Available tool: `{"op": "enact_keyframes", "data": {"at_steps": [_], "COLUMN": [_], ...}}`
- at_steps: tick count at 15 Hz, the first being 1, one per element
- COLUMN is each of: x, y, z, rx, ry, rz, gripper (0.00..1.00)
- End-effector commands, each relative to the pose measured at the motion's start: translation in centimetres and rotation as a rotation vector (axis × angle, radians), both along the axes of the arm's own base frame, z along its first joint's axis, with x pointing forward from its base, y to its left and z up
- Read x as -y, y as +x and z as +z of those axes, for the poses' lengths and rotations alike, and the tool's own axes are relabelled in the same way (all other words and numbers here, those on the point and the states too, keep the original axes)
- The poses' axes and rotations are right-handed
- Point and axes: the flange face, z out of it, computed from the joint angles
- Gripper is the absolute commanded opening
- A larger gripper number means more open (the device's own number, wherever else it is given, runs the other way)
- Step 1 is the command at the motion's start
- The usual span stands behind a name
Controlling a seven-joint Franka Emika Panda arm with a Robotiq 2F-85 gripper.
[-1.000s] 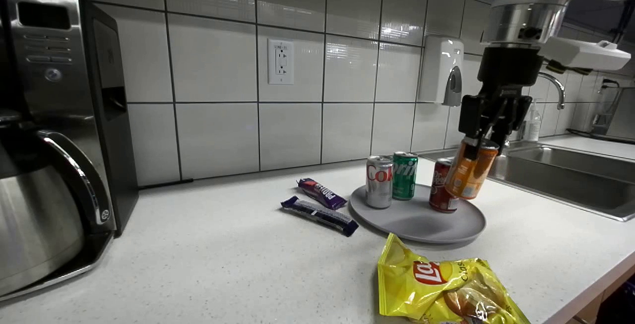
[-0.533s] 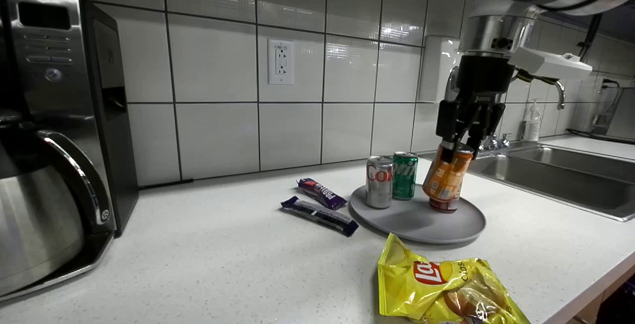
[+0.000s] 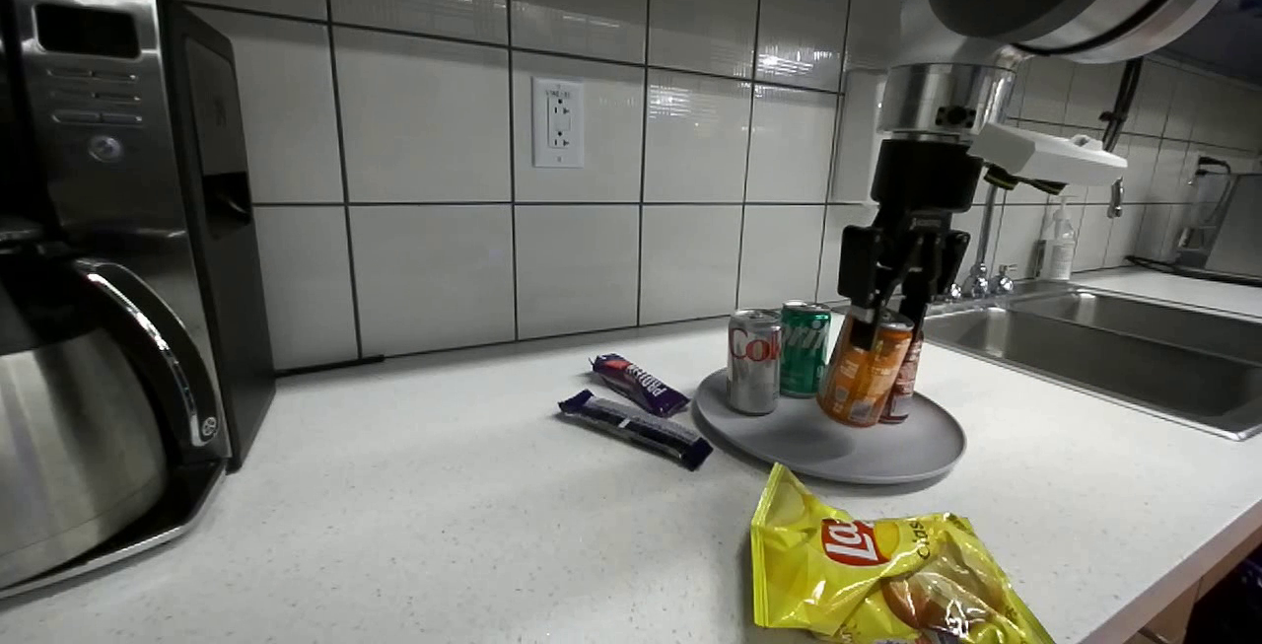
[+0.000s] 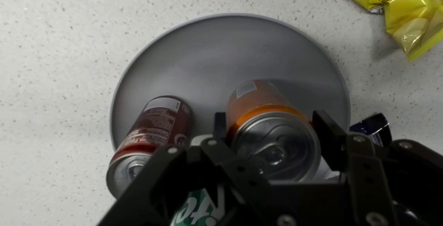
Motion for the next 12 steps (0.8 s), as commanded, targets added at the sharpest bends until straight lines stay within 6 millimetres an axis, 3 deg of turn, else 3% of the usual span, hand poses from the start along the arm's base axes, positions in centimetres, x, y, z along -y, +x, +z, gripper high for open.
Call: {"op": "enact_keyframes", "data": {"at_steps": [1,11,12], "x": [-0.1,-0.6,-0.6], "y": [1.3,2.3,2.3], "z": [0.0,-1.1,-1.1], "rx": [-0.038,-0.093,-0.098], "ry": [0.010,0.006,0.006], "rz": [0.000,0.007,0.009], "gripper": [0.38,0.38,0.88]}}
